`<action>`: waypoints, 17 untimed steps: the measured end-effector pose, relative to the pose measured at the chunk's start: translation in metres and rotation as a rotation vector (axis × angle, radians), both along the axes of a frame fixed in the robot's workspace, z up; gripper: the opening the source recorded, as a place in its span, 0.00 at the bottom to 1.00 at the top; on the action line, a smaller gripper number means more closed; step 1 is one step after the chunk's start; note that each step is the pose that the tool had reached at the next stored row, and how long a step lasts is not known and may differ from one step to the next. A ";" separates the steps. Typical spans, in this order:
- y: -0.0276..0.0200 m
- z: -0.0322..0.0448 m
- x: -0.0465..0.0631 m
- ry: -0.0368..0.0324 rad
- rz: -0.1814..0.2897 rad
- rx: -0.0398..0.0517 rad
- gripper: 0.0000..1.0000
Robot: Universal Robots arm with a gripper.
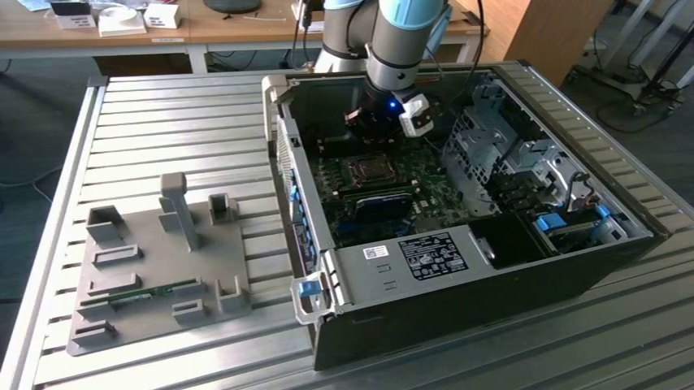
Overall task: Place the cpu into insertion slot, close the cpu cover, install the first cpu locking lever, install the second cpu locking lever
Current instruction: 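Install the first cpu locking lever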
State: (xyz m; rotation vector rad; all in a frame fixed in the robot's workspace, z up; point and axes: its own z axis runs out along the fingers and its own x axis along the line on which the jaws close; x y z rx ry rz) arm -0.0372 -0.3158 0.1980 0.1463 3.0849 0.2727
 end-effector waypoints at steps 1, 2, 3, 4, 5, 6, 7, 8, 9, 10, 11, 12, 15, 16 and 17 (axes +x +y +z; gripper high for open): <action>0.0000 0.0000 0.000 0.0001 0.000 -0.0006 0.11; -0.0001 0.0000 0.000 0.0001 0.000 -0.0008 0.11; 0.0000 0.0000 0.000 0.0001 0.000 -0.0007 0.11; 0.0000 -0.0001 0.000 0.0000 0.000 -0.0007 0.11; 0.0000 -0.0001 0.000 -0.0001 0.000 -0.0008 0.11; 0.0000 -0.0001 0.000 -0.0001 0.000 -0.0012 0.11; 0.0000 -0.0002 0.000 -0.0001 0.000 -0.0017 0.11; 0.0000 -0.0002 0.000 -0.0002 0.000 -0.0027 0.11; 0.0000 -0.0002 0.000 -0.0001 0.000 -0.0043 0.11; 0.0000 -0.0001 0.000 -0.0001 0.000 -0.0059 0.11; 0.0000 -0.0001 0.000 -0.0001 0.000 -0.0074 0.11; 0.0000 -0.0001 0.000 -0.0001 0.000 -0.0089 0.11; 0.0000 -0.0001 0.000 0.0000 0.000 -0.0139 0.11; 0.0000 -0.0001 0.000 0.0000 0.000 -0.0141 0.11; -0.0001 -0.0001 0.000 0.0000 0.000 -0.0143 0.11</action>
